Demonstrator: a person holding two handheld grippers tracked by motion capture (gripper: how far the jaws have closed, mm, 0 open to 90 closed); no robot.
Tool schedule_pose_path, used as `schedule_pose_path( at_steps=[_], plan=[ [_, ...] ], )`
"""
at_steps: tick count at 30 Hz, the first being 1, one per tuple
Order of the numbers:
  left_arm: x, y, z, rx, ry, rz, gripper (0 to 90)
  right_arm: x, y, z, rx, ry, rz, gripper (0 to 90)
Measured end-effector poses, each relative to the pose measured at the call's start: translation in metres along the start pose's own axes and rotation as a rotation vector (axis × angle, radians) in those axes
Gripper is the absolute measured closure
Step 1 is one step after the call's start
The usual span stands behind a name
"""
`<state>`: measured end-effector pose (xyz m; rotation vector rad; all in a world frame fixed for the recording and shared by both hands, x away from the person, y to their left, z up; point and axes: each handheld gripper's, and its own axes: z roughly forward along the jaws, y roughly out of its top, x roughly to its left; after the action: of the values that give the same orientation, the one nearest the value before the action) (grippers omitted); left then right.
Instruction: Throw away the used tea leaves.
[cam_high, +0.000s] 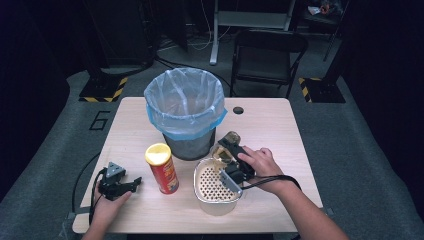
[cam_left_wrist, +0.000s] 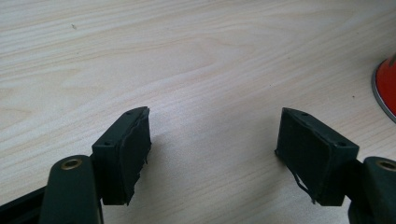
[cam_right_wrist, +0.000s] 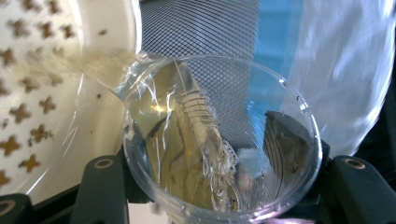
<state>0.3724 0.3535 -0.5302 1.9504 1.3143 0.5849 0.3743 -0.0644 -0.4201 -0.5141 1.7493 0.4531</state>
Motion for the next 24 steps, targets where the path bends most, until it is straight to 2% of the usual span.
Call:
schedule_pose_path(
  at_steps=[2,3,4,6,9,12,13,14,15,16,18,19,24],
  plan=[
    [0.0,0.0,0.0,0.002,-0.001,-0.001,25.8,0.003,0.006,-0.001,0.008,-0.017,-0.088,39.0],
    [0.0,0.0,0.0,0.002,-0.001,0.0,25.7,0.007,0.009,-0.003,0.02,-0.031,-0.109,39.0],
    [0.0,0.0,0.0,0.001,-0.001,0.0,25.7,0.007,0.011,-0.003,0.016,-0.05,-0.179,39.1],
    [0.0,0.0,0.0,0.003,0.002,0.006,25.7,0.011,0.016,-0.005,0.021,-0.068,-0.269,39.1],
    [0.0,0.0,0.0,0.003,0.001,0.007,25.7,0.015,0.02,-0.006,0.029,-0.073,-0.363,39.0],
    [0.0,0.0,0.0,0.003,0.0,0.006,25.7,0.017,0.021,-0.006,0.039,-0.086,-0.421,38.9],
    [0.0,0.0,0.0,0.002,-0.002,0.001,25.8,0.016,0.021,-0.007,0.04,-0.05,-0.441,39.0],
    [0.0,0.0,0.0,0.002,-0.002,0.001,25.8,0.016,0.022,-0.008,0.041,-0.063,-0.451,38.9],
    [0.0,0.0,0.0,0.002,0.0,0.004,25.7,0.015,0.023,-0.009,0.039,-0.087,-0.441,38.9],
    [0.0,0.0,0.0,0.002,-0.002,0.001,25.7,0.014,0.023,-0.01,0.037,-0.061,-0.452,38.8],
    [0.0,0.0,0.0,0.002,-0.002,0.002,25.7,0.011,0.023,-0.01,0.028,-0.1,-0.428,38.8],
    [0.0,0.0,0.0,0.003,0.0,0.006,25.7,0.01,0.023,-0.011,0.035,-0.065,-0.444,38.7],
    [0.0,0.0,0.0,0.002,-0.002,0.0,25.7,0.011,0.023,-0.012,0.029,-0.058,-0.444,38.6]
  ],
)
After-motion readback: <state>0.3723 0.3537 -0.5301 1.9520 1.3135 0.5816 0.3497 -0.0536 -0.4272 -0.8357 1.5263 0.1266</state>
